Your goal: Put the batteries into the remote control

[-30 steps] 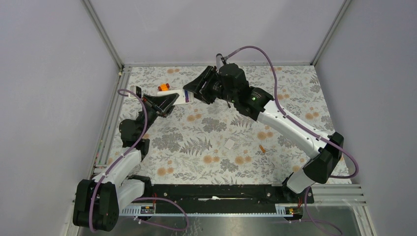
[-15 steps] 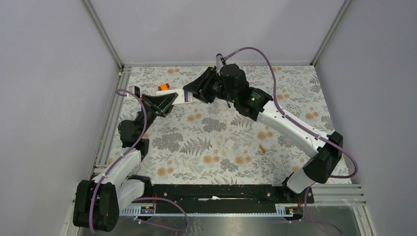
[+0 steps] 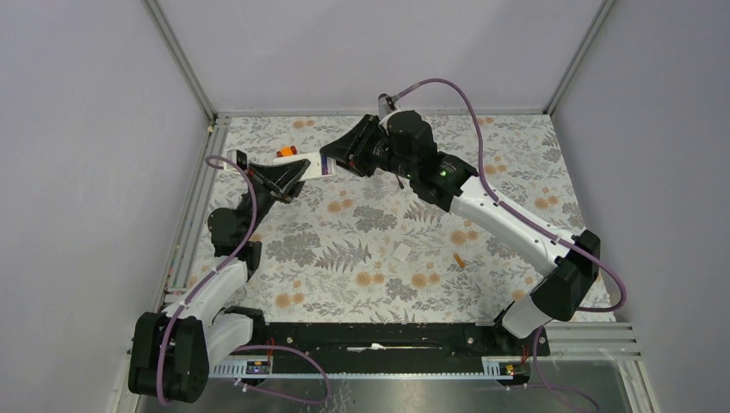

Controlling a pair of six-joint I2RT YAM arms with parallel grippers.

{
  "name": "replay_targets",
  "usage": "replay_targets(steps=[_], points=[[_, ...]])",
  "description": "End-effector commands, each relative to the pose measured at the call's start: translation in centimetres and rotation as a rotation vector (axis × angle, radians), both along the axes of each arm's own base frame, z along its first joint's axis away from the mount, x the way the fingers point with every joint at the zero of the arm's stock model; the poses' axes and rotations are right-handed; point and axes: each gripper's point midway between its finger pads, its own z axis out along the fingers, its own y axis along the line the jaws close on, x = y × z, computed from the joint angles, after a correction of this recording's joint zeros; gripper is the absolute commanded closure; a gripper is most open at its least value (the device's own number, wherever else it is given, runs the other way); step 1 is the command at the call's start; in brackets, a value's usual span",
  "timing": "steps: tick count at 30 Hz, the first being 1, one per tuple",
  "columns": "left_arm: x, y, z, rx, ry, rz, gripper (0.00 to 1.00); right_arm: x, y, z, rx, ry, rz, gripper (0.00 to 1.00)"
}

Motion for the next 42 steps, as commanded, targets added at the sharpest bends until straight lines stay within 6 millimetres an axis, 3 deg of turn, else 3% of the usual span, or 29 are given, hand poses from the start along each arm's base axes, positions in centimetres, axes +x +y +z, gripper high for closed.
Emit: replay_targets(steps=[1, 11, 25, 33, 42], points=[[-1.6, 0.3, 5.4, -0.058, -0.15, -0.02, 1.0, -0.8, 0.7, -0.8, -0.025, -0.028, 0.077, 0.64], [-1.3, 0.2, 5.7, -0.043, -0.16, -0.011, 1.0, -1.2, 1.1, -1.2, -0.035, -0.044, 0.121, 0.66], [-1.6, -0.3, 5.9, 0.011, -0.232, -0.012, 1.0, -2.4, 1.7, -3.5, -0.044, 0.018, 0.196, 0.68], [-1.2, -0.1, 6.1, -0.027, -0.186, -0.027, 1.0, -1.6, 0.7, -6.9, -0.169, -0.064, 0.17, 0.68], [-1.2, -0.3, 6.6, -0.022, -0.191, -0.04, 1.0, -1.6, 0.6, -8.0, -0.209, -0.105, 0.197, 0.68]])
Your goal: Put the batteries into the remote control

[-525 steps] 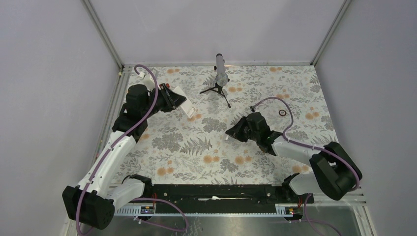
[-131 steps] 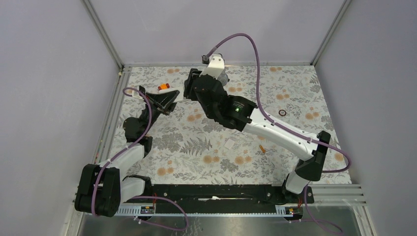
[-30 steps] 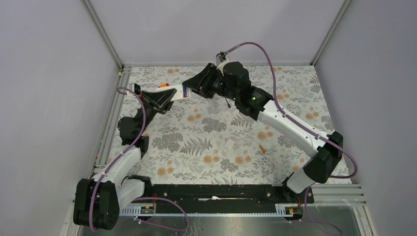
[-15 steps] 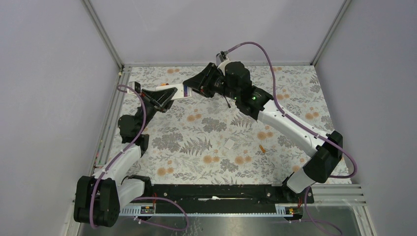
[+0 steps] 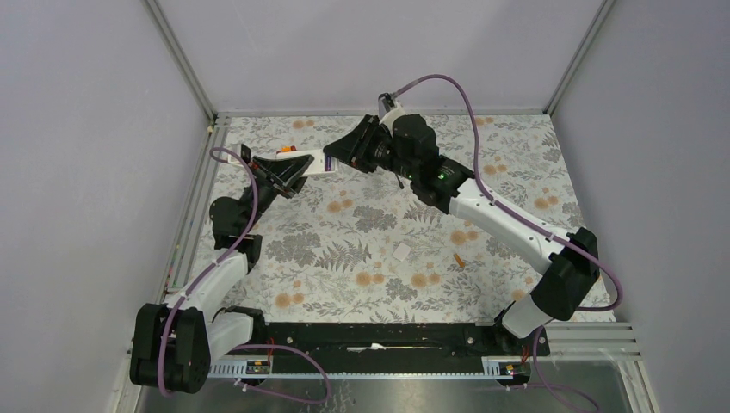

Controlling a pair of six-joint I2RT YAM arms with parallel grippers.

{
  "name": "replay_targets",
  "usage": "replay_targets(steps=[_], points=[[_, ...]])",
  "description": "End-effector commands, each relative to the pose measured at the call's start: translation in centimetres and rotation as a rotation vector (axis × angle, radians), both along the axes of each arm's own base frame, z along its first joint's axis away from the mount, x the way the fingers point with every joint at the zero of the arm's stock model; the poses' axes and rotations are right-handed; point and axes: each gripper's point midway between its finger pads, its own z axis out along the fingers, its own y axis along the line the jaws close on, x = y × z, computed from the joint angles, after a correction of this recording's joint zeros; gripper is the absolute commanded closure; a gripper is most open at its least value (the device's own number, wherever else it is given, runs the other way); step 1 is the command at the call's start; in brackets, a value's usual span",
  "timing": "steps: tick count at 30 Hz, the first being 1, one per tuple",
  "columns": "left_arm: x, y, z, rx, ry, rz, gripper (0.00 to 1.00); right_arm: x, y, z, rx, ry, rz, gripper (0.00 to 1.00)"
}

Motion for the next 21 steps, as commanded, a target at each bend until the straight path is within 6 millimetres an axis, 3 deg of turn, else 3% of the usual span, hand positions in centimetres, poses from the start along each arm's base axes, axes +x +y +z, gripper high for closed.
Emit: replay_targets(steps=[1, 7, 13, 16, 21], points=[[-2.8, 0.2, 7.0, -0.051, -0.251, -0.018, 1.0, -3.0, 0.8, -7.0, -0.199, 0.074, 0.136, 0.68], [-2.6, -0.2, 6.2, -0.022, -0.237, -0.037, 1.0, -2.6, 0.6, -7.2, -0.233, 0.062, 0.122, 0.63], [-2.6, -0.3, 5.1, -0.006, -0.216, -0.038, 1.0, -2.5, 1.4, -5.6, -0.184, 0.069, 0.135, 0.54], [-2.6, -0.3, 4.4, 0.003, -0.203, -0.03, 1.0, -2.5, 1.6, -4.6, -0.15, 0.067, 0.142, 0.47], [-2.4, -0.4, 3.2, 0.031, -0.18, -0.021, 1.0, -2.6, 1.5, -1.9, -0.046, 0.021, 0.15, 0.24]])
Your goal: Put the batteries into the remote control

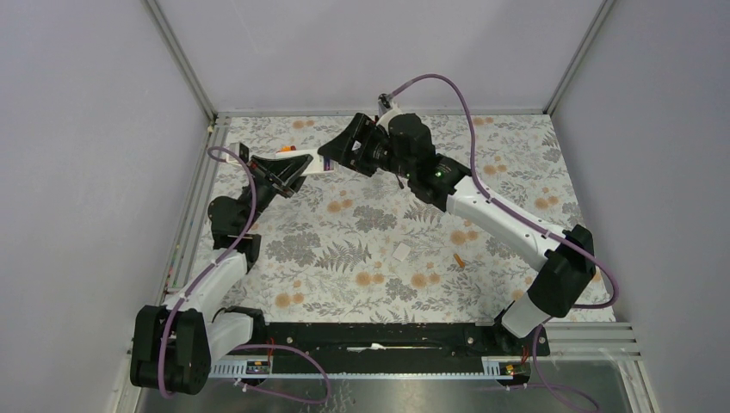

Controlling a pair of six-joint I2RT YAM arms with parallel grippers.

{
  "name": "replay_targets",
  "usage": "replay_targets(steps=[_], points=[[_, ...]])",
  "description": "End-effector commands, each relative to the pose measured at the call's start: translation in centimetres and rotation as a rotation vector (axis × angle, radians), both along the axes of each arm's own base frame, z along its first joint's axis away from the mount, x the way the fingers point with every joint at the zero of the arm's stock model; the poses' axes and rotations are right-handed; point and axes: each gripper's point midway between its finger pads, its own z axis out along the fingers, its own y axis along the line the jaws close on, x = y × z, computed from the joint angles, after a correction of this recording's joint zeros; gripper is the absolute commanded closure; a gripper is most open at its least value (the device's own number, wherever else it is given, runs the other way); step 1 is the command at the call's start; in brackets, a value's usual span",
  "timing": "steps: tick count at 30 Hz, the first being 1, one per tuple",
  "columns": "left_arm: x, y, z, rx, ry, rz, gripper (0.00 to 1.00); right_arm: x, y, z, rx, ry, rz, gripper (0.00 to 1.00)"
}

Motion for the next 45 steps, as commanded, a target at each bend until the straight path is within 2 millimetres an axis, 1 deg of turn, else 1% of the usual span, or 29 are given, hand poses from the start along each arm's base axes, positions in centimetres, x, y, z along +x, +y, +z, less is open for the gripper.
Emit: replay_targets(steps=[1, 3, 5, 13, 19, 21, 23, 25, 28, 29, 35, 40, 45], points=[[-2.4, -0.4, 3.2, 0.011, -0.17, -0.02, 1.0, -2.9, 1.3, 0.1, 0.049, 0.023, 0.137, 0.2], [-2.4, -0.3, 3.0, 0.016, -0.168, -0.018, 1.0, -2.9, 0.9, 0.9, 0.082, 0.007, 0.134, 0.14], [-2.3, -0.3, 2.7, 0.022, -0.16, -0.018, 1.0, -2.9, 0.4, 1.6, 0.112, -0.008, 0.134, 0.12], [-2.0, -0.3, 2.0, 0.042, -0.152, -0.017, 1.0, -3.1, -1.6, 2.7, 0.192, -0.08, 0.112, 0.08], [-1.9, -0.5, 1.0, 0.078, -0.147, -0.017, 1.0, -2.8, -3.0, 4.3, 0.179, -0.164, 0.064, 0.07], [-2.0, -0.5, 0.8, 0.09, -0.151, -0.02, 1.0, -2.6, -3.5, 4.5, 0.163, -0.178, 0.036, 0.11], [-2.1, -0.5, 0.6, 0.104, -0.158, -0.024, 1.0, -2.0, -4.0, 4.5, 0.135, -0.184, -0.002, 0.19], [-2.2, -0.6, 0.5, 0.116, -0.165, -0.028, 1.0, -1.6, -4.3, 4.0, 0.091, -0.177, -0.026, 0.29], [-2.3, -0.7, 0.5, 0.125, -0.17, -0.031, 1.0, -1.4, -4.4, 3.4, 0.055, -0.178, -0.032, 0.44], [-2.3, -0.7, 0.4, 0.128, -0.171, -0.031, 1.0, -1.4, -4.3, 3.3, 0.048, -0.179, -0.027, 0.47], [-2.2, -0.9, 0.2, 0.145, -0.173, -0.043, 1.0, -1.4, -3.7, 3.0, 0.029, -0.19, 0.01, 0.54], [-2.1, -0.9, 0.4, 0.141, -0.173, -0.039, 1.0, -1.4, -3.3, 2.8, 0.022, -0.19, 0.029, 0.63], [-1.9, -0.9, 0.9, 0.137, -0.182, -0.039, 1.0, -1.4, -2.8, 2.5, 0.016, -0.193, 0.054, 0.67]])
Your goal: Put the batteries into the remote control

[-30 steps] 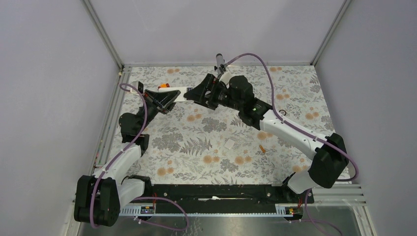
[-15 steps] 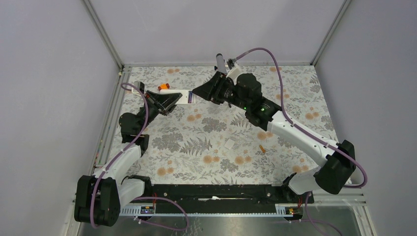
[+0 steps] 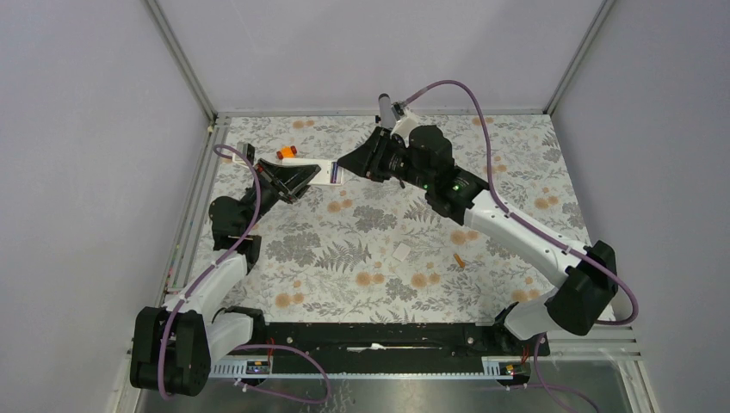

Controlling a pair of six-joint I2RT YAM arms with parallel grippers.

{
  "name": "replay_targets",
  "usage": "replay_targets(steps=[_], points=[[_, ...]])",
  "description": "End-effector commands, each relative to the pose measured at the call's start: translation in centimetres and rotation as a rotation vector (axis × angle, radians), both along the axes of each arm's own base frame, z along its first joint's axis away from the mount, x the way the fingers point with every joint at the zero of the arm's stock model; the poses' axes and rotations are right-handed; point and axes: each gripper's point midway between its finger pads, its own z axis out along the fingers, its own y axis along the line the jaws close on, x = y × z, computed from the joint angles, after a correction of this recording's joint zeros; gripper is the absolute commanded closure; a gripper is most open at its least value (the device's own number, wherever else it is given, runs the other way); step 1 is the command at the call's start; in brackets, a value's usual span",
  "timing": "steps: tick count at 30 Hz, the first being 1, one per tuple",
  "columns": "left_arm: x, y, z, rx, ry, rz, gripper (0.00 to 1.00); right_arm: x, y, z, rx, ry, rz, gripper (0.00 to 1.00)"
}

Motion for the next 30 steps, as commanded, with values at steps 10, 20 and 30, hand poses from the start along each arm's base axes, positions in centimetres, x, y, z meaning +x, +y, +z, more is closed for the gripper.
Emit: replay_targets(steps=[10, 20, 30], points=[[-0.6, 0.1, 3.0, -0.03, -0.121, -0.017, 1.0, 0.2, 1.3, 1.5, 0.021, -0.051, 0.067, 0.78], [-1.1, -0.2, 3.7, -0.017, -0.165, -0.041, 1.0, 0.1, 2.2, 0.4, 0.006, -0.029, 0.108, 0.81], [-1.7, -0.6, 4.6, 0.006, -0.226, -0.085, 1.0, -0.2, 3.1, -1.6, -0.064, -0.02, 0.143, 0.85]])
